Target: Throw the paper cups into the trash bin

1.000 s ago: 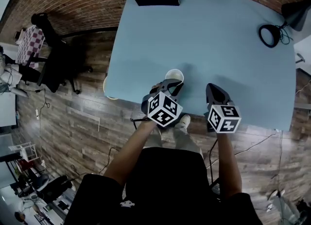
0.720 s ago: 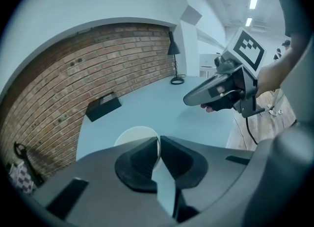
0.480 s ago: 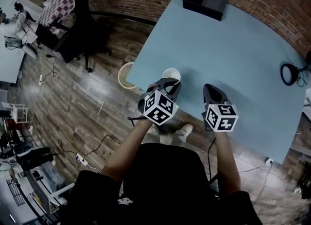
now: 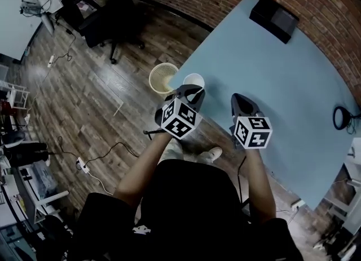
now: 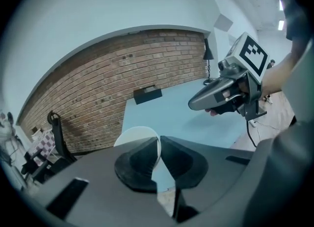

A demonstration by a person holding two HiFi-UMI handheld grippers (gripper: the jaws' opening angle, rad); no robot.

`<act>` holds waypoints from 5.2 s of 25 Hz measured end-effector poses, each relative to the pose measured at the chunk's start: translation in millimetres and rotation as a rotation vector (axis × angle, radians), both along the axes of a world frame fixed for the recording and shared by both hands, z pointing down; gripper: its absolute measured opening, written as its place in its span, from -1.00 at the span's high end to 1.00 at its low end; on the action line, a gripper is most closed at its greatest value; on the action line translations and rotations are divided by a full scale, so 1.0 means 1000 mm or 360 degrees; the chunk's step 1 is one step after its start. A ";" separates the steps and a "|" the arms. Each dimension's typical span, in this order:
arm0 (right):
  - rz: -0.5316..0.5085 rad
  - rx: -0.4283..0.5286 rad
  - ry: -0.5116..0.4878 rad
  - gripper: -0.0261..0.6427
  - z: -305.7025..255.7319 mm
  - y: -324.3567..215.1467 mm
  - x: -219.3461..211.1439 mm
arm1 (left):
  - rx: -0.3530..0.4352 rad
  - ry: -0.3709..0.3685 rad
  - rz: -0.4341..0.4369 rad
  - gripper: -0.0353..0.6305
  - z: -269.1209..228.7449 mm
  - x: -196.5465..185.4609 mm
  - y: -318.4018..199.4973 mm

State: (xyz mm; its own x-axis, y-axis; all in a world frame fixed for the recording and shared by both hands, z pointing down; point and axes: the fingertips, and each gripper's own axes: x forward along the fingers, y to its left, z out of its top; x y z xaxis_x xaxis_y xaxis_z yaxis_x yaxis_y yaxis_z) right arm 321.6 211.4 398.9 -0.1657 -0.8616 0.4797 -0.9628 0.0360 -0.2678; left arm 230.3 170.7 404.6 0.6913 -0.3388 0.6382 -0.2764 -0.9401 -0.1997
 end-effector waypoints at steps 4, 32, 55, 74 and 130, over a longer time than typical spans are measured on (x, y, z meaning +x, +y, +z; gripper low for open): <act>-0.0079 -0.0001 0.0022 0.91 -0.007 -0.022 -0.041 | -0.0070 0.0102 -0.0071 0.81 -0.008 -0.032 -0.021; -0.0372 -0.0064 0.0120 0.91 -0.019 -0.166 -0.268 | -0.0146 0.0287 -0.0292 0.81 -0.010 -0.260 -0.165; -0.0606 -0.0134 0.0169 0.91 -0.012 -0.258 -0.316 | -0.0266 0.0326 -0.0590 0.81 0.022 -0.323 -0.233; -0.0679 -0.0168 -0.0068 0.91 0.014 -0.384 -0.287 | -0.0311 0.0223 -0.0731 0.81 0.039 -0.300 -0.340; 0.0354 -0.0752 -0.0225 0.91 0.235 -0.380 -0.290 | -0.0737 -0.0246 0.0516 0.81 0.234 -0.261 -0.404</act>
State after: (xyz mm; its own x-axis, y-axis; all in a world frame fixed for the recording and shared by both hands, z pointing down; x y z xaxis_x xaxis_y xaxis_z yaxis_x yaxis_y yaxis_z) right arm 31.4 -168.6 633.7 -0.0946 -0.5791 0.8098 -0.8869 -0.3205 -0.3328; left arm -30.3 -233.2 638.6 0.6003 0.2127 0.7709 0.0398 -0.9707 0.2368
